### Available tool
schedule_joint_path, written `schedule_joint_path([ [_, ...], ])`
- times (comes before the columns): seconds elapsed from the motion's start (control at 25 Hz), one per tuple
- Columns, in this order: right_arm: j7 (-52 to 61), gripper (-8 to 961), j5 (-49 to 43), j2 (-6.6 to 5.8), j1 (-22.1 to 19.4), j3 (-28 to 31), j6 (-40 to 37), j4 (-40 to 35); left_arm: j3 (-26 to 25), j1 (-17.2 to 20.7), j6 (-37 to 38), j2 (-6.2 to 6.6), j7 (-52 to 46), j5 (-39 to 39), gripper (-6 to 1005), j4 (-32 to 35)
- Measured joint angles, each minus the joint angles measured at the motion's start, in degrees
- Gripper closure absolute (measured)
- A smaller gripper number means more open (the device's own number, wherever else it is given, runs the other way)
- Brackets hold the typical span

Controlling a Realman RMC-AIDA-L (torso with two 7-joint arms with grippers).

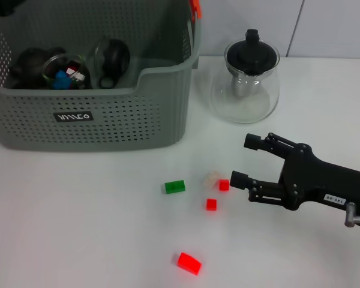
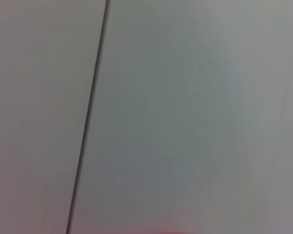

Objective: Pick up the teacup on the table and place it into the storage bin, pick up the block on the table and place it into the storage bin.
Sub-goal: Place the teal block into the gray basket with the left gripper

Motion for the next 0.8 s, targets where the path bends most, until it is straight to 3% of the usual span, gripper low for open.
schedule_joint_path([
  [0.08,-0.1,8,0.0,0.01,0.0,0.2,0.0,0.0,3.8,-0.1,-4.5,0.1,-1.6,1.6,516,0.6],
  [0.32,-0.3,8,0.1,0.03,0.4,0.3,0.0,-0.1,5.2,-0.3,-12.4,-0.52,-6.8,4.1,505,0.7],
  [0.8,-0.4,11,0.1,0.03,0.7,0.3,0.2,-0.1,4.3,0.6,-11.9,-0.5,-9.0,2.7,483,1.2],
])
